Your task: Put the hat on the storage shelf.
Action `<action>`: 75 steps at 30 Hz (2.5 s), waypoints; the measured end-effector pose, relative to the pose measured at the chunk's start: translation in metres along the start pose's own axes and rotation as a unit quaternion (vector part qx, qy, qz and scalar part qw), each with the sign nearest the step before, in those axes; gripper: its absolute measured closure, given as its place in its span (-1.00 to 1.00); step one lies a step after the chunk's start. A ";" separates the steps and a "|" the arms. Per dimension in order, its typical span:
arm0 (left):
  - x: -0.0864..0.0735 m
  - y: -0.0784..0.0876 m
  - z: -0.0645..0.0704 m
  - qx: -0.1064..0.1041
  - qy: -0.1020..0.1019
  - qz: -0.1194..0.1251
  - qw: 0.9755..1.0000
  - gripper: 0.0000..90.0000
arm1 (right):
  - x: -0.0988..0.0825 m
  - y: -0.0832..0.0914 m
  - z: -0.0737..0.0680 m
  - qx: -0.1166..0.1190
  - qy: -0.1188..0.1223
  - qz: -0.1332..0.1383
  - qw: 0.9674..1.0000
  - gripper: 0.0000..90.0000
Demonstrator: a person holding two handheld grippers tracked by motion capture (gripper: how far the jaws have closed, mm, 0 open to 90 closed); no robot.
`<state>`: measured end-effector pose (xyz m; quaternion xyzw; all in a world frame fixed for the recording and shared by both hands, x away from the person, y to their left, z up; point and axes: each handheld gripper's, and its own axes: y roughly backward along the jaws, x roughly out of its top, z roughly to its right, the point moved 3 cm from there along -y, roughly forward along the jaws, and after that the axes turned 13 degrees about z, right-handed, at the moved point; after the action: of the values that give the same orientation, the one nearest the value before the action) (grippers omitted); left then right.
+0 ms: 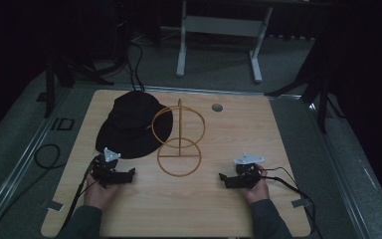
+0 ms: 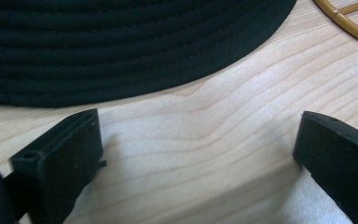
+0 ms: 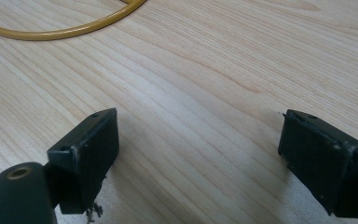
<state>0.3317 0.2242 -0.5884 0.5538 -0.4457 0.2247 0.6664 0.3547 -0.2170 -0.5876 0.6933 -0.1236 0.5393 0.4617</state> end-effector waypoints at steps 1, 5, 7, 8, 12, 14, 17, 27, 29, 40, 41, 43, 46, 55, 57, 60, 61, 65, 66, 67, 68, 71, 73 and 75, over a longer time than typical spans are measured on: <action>0.000 0.000 0.000 0.000 0.000 0.000 1.000 -0.79 | 0.000 0.000 0.000 0.000 0.000 0.000 1.000 -0.73; 0.000 0.004 -0.004 -0.003 0.000 0.003 1.000 -0.66 | 0.000 0.000 0.000 0.000 0.000 0.000 1.000 -0.73; 0.001 0.004 -0.005 -0.006 -0.003 -0.001 1.000 -0.65 | 0.000 0.000 0.000 0.000 0.000 0.000 1.000 -0.73; 0.002 0.004 -0.006 -0.011 -0.006 -0.006 1.000 -0.62 | 0.000 0.000 0.000 0.001 0.000 0.000 1.000 -0.73; 0.003 0.007 -0.009 -0.021 -0.011 -0.011 1.000 -0.46 | 0.000 0.000 0.000 0.002 0.000 0.000 1.000 -0.73; 0.003 0.009 -0.011 -0.024 -0.015 -0.014 0.999 -0.35 | 0.000 0.000 0.000 0.002 0.001 0.000 1.000 -0.73; 0.003 0.011 -0.012 -0.027 -0.019 -0.015 0.999 -0.11 | 0.000 0.000 0.000 0.003 0.001 0.000 1.000 -0.73; 0.006 0.020 -0.016 -0.034 -0.055 -0.049 0.997 0.24 | 0.000 0.000 0.001 0.007 0.002 -0.001 1.000 -0.73; 0.007 0.022 -0.017 -0.037 -0.066 -0.055 0.996 0.24 | 0.000 0.000 0.001 0.007 0.002 -0.001 1.000 -0.73; 0.022 0.033 -0.028 -0.066 -0.084 -0.057 0.993 0.27 | 0.000 0.000 0.001 0.008 0.003 -0.001 1.000 -0.73; 0.024 0.033 -0.029 -0.067 -0.085 -0.055 0.993 0.27 | 0.000 0.000 0.001 0.008 0.003 -0.001 1.000 -0.73; 0.027 0.035 -0.033 -0.071 -0.090 -0.055 0.992 0.27 | 0.000 0.000 0.001 0.008 0.003 -0.001 1.000 -0.73; 0.032 0.038 -0.038 -0.076 -0.095 -0.050 0.991 0.27 | 0.000 0.000 0.001 0.008 0.003 -0.001 1.000 -0.73; 0.043 0.044 -0.063 -0.096 -0.089 -0.038 0.991 0.25 | 0.000 0.000 0.001 0.008 0.003 -0.001 1.000 -0.73; 0.045 0.045 -0.069 -0.098 -0.088 -0.033 0.991 0.24 | 0.000 0.000 0.001 0.008 0.003 -0.001 1.000 -0.73; 0.048 0.046 -0.077 -0.101 -0.092 -0.029 0.990 0.22 | 0.000 0.000 0.001 0.008 0.003 -0.001 1.000 -0.73; 0.049 0.045 -0.080 -0.103 -0.093 -0.029 0.990 0.22 | 0.000 0.000 0.001 0.008 0.003 -0.001 1.000 -0.73; 0.055 0.044 -0.089 -0.117 -0.089 -0.027 0.989 0.22 | 0.000 0.000 0.001 0.008 0.003 -0.001 1.000 -0.73; 0.056 0.044 -0.091 -0.121 -0.088 -0.024 0.988 0.22 | 0.000 0.000 0.001 0.008 0.003 -0.001 1.000 -0.73; 0.058 0.044 -0.094 -0.123 -0.089 -0.024 0.988 0.22 | 0.000 0.000 0.001 0.008 0.003 -0.001 1.000 -0.73; 0.060 0.044 -0.096 -0.125 -0.089 -0.021 0.988 0.22 | 0.000 0.000 0.001 0.008 0.003 -0.001 1.000 -0.73; 0.066 0.044 -0.102 -0.134 -0.086 -0.011 0.987 0.22 | 0.000 0.000 0.001 0.008 0.003 -0.001 1.000 -0.73; 0.070 0.043 -0.106 -0.140 -0.086 -0.010 0.986 0.22 | 0.000 0.000 0.001 0.008 0.003 -0.001 1.000 -0.73; 0.074 0.042 -0.110 -0.145 -0.088 -0.014 0.985 0.23 | 0.000 0.000 0.001 0.008 0.003 -0.001 1.000 -0.73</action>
<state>0.3737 0.3255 -0.5022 0.4748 -0.5231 0.0984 0.7009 0.3551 -0.2178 -0.5875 0.6958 -0.1172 0.5416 0.4570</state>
